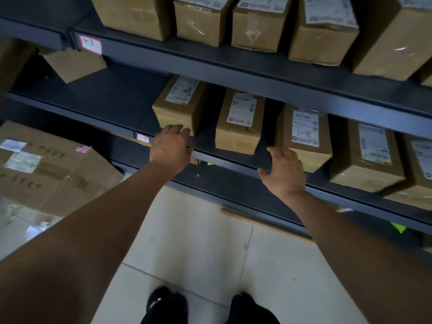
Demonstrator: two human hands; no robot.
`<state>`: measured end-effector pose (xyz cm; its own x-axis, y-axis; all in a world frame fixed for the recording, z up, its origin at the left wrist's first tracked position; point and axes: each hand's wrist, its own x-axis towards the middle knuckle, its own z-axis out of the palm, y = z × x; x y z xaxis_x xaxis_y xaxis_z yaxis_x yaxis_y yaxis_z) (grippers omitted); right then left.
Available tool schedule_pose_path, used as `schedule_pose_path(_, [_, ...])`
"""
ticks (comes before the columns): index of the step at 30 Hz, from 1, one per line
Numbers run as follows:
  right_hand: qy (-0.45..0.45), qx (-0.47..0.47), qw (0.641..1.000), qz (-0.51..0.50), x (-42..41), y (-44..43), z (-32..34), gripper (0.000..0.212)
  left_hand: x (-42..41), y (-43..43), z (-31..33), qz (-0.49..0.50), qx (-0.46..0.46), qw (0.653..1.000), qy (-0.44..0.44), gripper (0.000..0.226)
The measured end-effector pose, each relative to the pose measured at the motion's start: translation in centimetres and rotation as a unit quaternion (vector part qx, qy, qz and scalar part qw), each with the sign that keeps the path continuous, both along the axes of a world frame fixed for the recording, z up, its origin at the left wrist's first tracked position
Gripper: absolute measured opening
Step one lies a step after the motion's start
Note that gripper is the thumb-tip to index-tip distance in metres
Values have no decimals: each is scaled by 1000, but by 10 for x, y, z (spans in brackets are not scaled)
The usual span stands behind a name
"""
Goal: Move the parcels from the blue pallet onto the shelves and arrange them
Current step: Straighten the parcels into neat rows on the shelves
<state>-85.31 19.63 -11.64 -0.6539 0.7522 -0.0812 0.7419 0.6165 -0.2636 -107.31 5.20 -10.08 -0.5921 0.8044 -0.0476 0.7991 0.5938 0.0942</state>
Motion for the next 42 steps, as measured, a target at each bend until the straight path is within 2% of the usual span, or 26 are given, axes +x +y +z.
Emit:
schedule_pose_path(9, [121, 44, 991, -37, -75, 30, -89, 77, -85, 46, -81, 13, 54, 995, 81, 68])
schedule_pose_path(14, [224, 22, 973, -52, -96, 40, -121, 71, -116, 65, -110, 22, 91, 992, 86, 80])
schedule_pose_path(19, [307, 55, 949, -35, -109, 46, -136, 61, -129, 72, -127, 10, 176, 981, 76, 69])
schedule_pose_path(26, [318, 78, 944, -28, -139, 42, -139, 60, -139, 70, -134, -7, 220, 972, 87, 59])
schedule_pose_path(35, [310, 99, 945, -29, -166, 35, -140, 58, -141, 70, -138, -14, 247, 966, 71, 58])
schedule_pose_path(39, [275, 93, 956, -35, -169, 34, -135, 60, -141, 69, -137, -12, 229, 970, 76, 57])
schedule_pose_path(42, [226, 73, 971, -10, -160, 37, -124, 70, -132, 71, -127, 12, 231, 970, 74, 52])
